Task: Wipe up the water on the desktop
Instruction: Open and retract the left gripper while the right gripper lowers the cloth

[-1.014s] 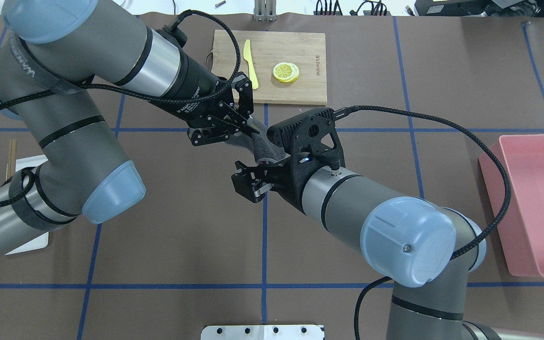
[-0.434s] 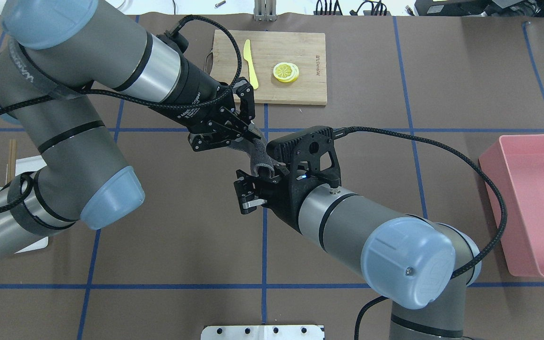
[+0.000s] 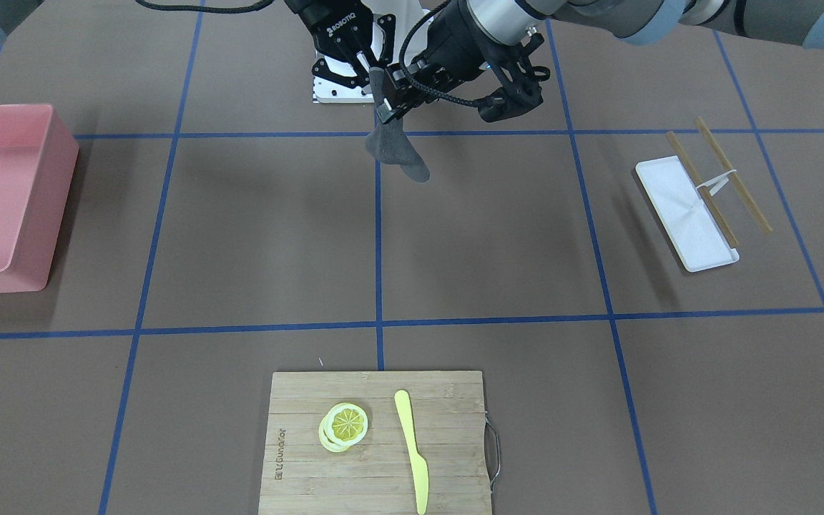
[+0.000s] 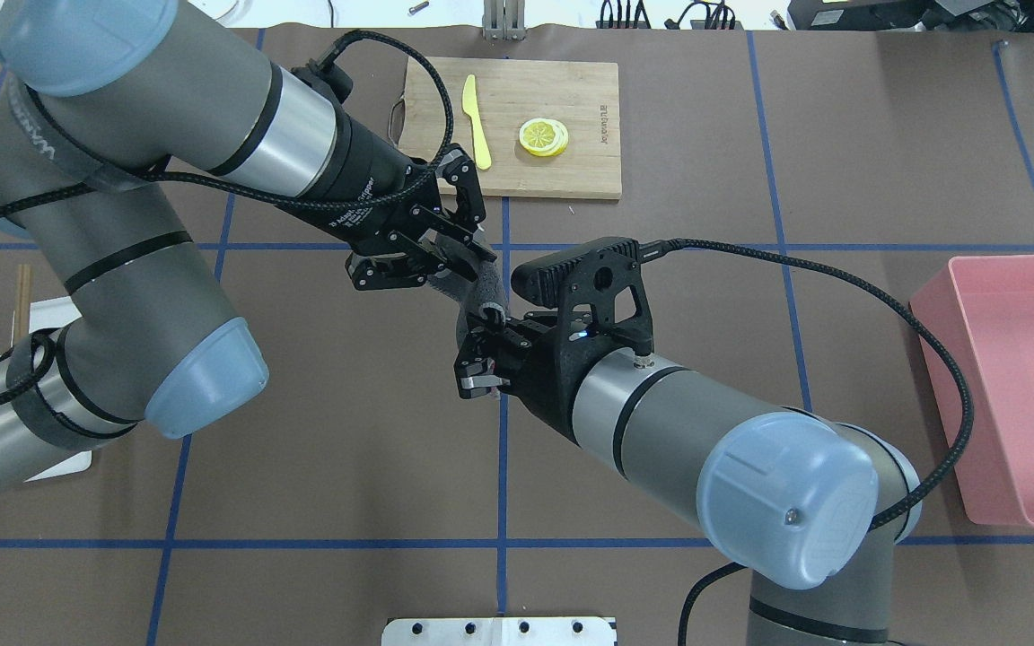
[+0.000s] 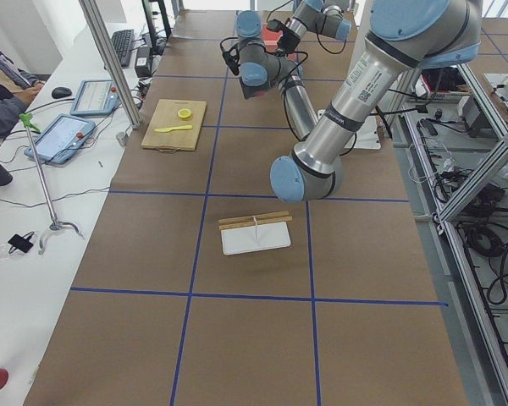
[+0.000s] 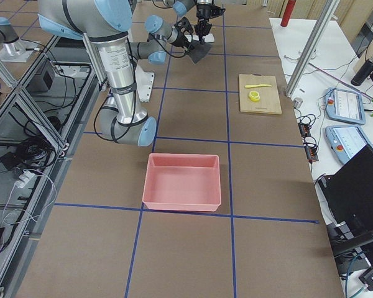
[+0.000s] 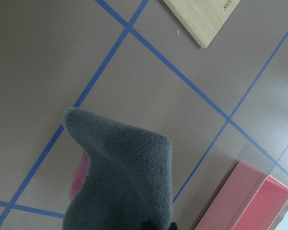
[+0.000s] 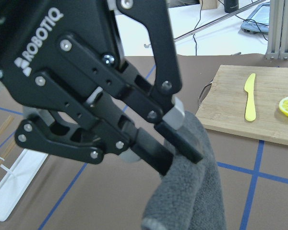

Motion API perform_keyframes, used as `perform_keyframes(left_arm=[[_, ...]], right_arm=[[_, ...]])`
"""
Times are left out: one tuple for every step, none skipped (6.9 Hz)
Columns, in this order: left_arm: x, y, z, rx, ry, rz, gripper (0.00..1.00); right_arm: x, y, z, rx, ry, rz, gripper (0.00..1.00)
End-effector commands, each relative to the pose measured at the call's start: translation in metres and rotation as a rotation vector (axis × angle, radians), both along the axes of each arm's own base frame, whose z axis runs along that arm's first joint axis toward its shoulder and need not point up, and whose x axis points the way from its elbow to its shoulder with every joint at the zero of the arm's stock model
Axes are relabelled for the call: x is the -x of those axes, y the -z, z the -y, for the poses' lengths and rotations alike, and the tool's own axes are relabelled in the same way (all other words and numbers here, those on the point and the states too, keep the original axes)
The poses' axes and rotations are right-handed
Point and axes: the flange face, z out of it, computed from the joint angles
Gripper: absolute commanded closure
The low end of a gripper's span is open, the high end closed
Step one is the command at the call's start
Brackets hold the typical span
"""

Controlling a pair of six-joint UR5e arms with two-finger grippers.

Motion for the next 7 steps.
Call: perform_keyframes(left_arm=[[0.021, 0.006, -0.005, -0.019, 0.020, -0.021, 0.31], [0.046, 0.000, 0.012, -0.015, 0.075, -0.015, 0.22], [0.083, -0.020, 0.038, 0.000, 0.149, 0.006, 0.20], [0.108, -0.037, 0.057, 0.018, 0.208, 0.029, 0.20], [0.122, -0.064, 0.074, -0.031, 0.232, 0.077, 0.20], [0.128, -0.104, 0.092, -0.130, 0.218, 0.153, 0.20], [0.129, -0.138, 0.110, -0.184, 0.201, 0.217, 0.20]], right_arm=[[-0.016, -0.007, 0.000, 0.010, -0.010, 0.012, 1.00], [-0.041, -0.033, -0.006, 0.053, -0.018, 0.006, 1.00], [-0.048, -0.059, -0.003, 0.114, -0.042, -0.018, 1.00], [-0.043, -0.090, 0.001, 0.202, -0.063, -0.049, 1.00], [-0.045, -0.133, 0.000, 0.302, -0.085, -0.147, 1.00], [-0.058, -0.173, 0.003, 0.381, -0.036, -0.270, 1.00], [-0.075, -0.203, 0.014, 0.481, 0.069, -0.336, 1.00]])
